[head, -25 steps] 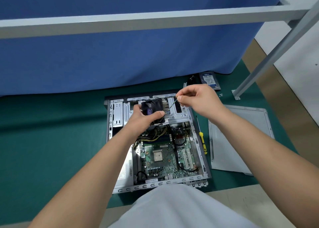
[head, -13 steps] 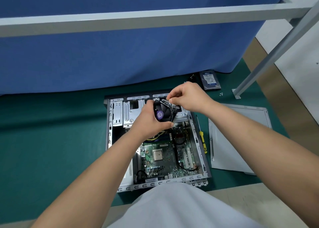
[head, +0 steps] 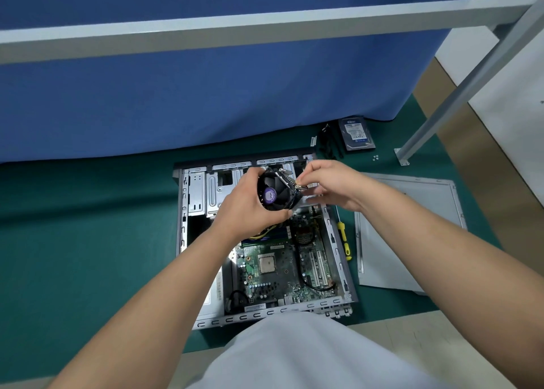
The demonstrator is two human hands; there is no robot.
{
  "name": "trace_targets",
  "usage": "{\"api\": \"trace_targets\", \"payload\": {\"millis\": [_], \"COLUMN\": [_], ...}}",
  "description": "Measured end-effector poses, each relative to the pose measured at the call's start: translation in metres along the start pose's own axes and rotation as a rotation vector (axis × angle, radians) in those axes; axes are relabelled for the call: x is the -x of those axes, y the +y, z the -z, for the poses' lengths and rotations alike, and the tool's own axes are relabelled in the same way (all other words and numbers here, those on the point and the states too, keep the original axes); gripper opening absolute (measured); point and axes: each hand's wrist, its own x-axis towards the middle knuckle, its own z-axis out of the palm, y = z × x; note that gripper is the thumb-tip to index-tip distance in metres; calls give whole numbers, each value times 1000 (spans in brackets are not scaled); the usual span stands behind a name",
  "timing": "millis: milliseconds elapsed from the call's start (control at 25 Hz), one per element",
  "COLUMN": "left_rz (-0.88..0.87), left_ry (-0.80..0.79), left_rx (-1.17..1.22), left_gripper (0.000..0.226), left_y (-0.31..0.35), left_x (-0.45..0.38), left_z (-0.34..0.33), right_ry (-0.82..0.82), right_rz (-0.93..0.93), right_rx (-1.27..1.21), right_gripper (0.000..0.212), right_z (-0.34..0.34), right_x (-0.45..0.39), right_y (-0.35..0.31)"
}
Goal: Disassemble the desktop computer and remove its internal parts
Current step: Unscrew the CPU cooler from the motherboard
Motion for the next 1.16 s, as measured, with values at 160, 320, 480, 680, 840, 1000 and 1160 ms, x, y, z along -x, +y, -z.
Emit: {"api": "trace_targets", "payload": {"millis": [160,320,480,680,840,1000,1160], "left_rz": [-28,-54,-77,-57,194,407,469], "left_ry": [-24,-49,0,44,-99,-265,-179], "left_rx": [2,-39,-115,-114,455,848,885], "left_gripper": [96,100,97,101,80,45,48], "left_y": [-2,-5,-5,10,10,14,24], "left_x": [-6,-12,-16,-23,-39,-61,-85], "left_z": [-5,-12,-21,-38,-29,-38,-61], "right_ry": [-15,32,83,124,125,43,236], "right_rz": [-53,-35,14,96,123,126,179], "right_rx": [-176,-130,-199,-321,-280,-271,68], "right_gripper": [22,10,14,29,26,28,42], "right_z": [1,0,-8,-13,28,64,82], "right_x": [-3,-1,3,7,4,-1,-7], "right_y": [13,20,32,46,40,39,41]}}
